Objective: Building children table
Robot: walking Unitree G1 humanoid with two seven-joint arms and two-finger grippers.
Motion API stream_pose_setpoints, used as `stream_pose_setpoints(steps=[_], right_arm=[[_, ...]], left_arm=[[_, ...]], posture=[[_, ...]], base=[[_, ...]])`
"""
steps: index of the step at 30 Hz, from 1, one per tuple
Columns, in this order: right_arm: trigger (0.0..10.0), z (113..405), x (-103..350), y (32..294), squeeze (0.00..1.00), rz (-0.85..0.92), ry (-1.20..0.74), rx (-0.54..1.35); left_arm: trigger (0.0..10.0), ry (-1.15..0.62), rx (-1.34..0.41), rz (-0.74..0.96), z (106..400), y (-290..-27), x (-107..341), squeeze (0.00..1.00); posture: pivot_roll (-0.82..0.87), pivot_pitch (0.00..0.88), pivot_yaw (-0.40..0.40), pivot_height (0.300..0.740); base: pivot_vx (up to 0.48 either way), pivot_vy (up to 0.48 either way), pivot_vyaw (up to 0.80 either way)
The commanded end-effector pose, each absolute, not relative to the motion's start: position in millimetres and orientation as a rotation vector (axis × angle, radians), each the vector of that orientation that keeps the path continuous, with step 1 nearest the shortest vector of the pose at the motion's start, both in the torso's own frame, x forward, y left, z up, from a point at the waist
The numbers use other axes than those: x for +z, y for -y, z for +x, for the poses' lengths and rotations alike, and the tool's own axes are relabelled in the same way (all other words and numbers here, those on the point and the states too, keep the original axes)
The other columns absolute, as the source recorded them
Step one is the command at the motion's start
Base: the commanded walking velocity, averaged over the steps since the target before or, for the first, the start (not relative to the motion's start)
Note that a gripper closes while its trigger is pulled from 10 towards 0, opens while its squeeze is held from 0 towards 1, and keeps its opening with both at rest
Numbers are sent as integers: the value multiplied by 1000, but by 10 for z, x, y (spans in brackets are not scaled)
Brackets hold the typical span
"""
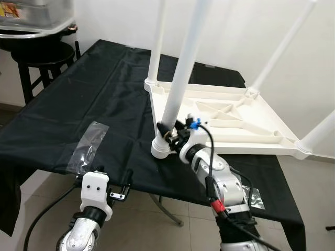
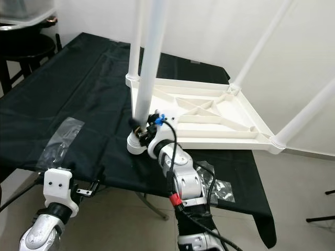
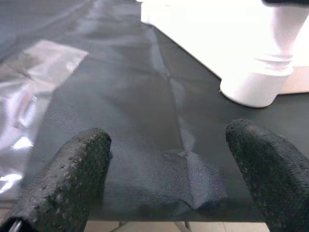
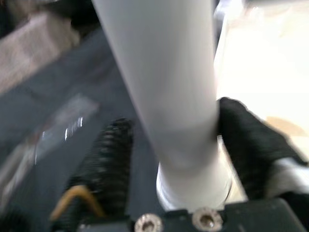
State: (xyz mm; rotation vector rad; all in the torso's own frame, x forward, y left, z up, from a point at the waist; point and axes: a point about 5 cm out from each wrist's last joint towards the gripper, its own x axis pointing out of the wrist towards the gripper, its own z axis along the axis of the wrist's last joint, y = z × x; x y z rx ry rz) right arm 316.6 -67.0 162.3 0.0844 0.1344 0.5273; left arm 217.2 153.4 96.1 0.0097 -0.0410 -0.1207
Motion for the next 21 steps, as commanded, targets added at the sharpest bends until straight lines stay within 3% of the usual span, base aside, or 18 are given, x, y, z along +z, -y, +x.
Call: stream_pose_setpoints(steps=[1,3,5,7,10,14,15,16,21], right_arm=[[10000,3148,1636,695,1000,91,-140,537],[10000,3155,1737,740,1000,106,-101,616],[10000,3139,1921,838,1000,108,-35,812],[10000,3096,2095,986,1000,-38,40,1051],[10000,3081,2150,1046,1000,-90,55,1128],[10000,3383,2319,1344,988,-308,30,1210],[10000,3410,2339,1347,251,-318,23,1228],[10000,3450,2355,1323,0,-323,16,1240],[10000,3519,2360,1248,0,-352,-5,1263]], left_arm=[[10000,31,-129,-6,2168,-1513,922,0],[10000,33,-134,-12,2173,-1510,922,0],[10000,41,-147,-34,2173,-1486,935,0],[10000,59,-167,-64,2154,-1454,964,0],[10000,67,-174,-73,2144,-1442,978,0],[10000,127,-222,-137,2042,-1359,1067,0],[10000,134,-228,-144,2031,-1348,1075,0],[10000,136,-230,-146,2015,-1332,1086,0],[10000,137,-234,-153,1987,-1309,1101,0]], posture=[[95,61,-143,740],[91,63,-141,740],[83,72,-142,740],[89,80,-145,740],[89,84,-145,740],[98,118,-161,740],[98,118,-161,740],[102,133,-165,740],[111,149,-162,740]], base=[[0,0,0],[0,0,0],[0,0,0],[0,0,0],[0,0,0],[0,0,0],[0,0,0],[0,0,0],[0,0,0]])
